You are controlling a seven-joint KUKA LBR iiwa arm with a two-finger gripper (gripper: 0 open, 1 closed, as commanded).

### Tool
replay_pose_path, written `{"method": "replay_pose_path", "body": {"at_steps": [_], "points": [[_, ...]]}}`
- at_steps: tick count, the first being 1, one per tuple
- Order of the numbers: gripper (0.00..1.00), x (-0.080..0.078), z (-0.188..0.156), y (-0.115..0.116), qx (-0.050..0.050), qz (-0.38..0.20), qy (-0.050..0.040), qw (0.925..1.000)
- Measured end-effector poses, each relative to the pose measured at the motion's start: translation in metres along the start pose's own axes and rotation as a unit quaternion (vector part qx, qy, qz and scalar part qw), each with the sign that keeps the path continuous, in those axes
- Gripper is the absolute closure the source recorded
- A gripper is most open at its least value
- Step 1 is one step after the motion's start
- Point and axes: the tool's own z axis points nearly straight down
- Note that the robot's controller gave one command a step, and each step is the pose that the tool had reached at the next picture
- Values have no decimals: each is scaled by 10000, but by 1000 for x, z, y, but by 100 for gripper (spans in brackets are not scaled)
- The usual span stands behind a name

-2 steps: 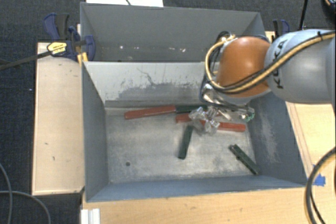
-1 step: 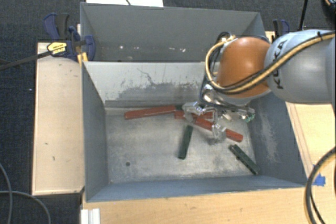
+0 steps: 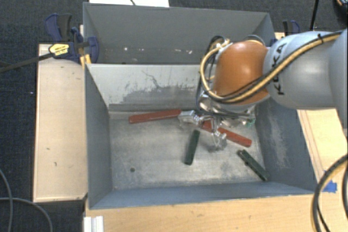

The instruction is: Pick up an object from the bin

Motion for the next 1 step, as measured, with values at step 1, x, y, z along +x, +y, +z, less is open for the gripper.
{"method": "replay_pose_path", "body": {"at_steps": [1], "points": [[100, 1, 0, -1, 2, 13, 1, 10000]]}}
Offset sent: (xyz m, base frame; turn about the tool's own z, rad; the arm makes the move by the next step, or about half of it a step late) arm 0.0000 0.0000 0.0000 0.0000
